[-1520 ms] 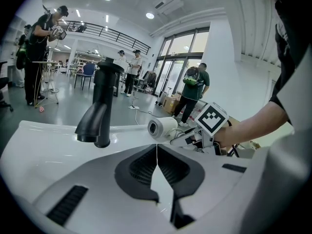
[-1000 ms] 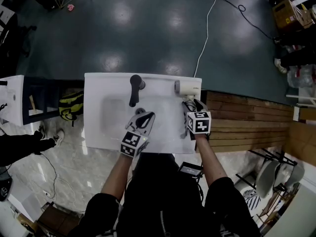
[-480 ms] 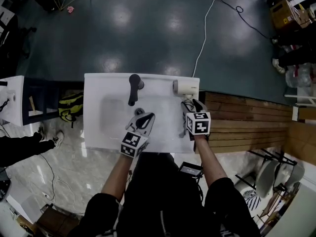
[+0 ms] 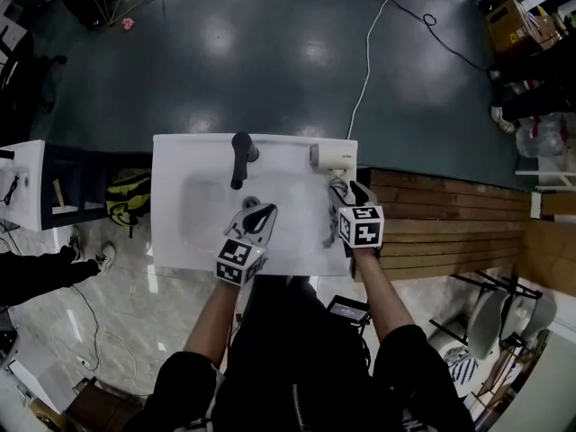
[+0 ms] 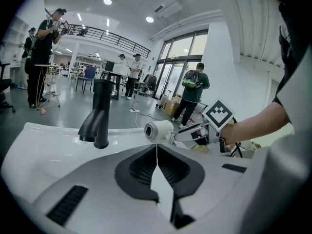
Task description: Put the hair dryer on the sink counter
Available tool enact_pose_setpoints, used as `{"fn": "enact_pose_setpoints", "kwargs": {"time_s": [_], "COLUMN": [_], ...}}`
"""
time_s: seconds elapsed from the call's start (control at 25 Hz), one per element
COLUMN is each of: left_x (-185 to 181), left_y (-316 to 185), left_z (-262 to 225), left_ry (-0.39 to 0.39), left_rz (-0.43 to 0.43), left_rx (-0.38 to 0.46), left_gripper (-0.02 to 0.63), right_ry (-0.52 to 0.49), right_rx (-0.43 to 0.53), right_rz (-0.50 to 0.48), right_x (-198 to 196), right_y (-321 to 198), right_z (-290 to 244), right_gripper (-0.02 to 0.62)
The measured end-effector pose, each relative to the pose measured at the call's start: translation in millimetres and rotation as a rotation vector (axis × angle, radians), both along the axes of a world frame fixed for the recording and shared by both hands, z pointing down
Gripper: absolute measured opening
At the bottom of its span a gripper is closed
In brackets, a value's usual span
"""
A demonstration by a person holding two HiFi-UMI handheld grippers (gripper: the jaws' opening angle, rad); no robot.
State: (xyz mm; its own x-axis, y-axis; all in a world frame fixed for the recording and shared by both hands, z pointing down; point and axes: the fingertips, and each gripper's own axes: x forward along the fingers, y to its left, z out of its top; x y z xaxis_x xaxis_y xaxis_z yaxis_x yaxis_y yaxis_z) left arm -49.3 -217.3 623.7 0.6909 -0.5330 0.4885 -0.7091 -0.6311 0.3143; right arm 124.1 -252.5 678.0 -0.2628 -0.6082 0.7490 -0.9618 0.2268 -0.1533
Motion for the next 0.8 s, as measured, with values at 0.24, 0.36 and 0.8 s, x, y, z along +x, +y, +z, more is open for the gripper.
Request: {"fn": "enact_pose_setpoints", "kwargs": {"time_s": [0.24,0.36,0.8], "left_x": [-1,-2,3], "left_y": [-1,1,18], "left_z": [-9,-14,-32], "left_ry": [-0.002,-0.005,-0.020], "left_rz": [-0.012,-0.012,-0.009], "left_rx": [0.021,0.028,0.084], "left_gripper": [0.014,0.014,0.014], "right_ry": [-0.005,-0.007,-0.030], "right_rx": [0.025,0.045,0.123], "right_rz": [0.002,-0.001,-0.017], "right_x": [3,2,0], "right_y": [8,11,28], "right_z": [-11,-17,-44], "right_gripper": [0.229,0.219,0.112]}}
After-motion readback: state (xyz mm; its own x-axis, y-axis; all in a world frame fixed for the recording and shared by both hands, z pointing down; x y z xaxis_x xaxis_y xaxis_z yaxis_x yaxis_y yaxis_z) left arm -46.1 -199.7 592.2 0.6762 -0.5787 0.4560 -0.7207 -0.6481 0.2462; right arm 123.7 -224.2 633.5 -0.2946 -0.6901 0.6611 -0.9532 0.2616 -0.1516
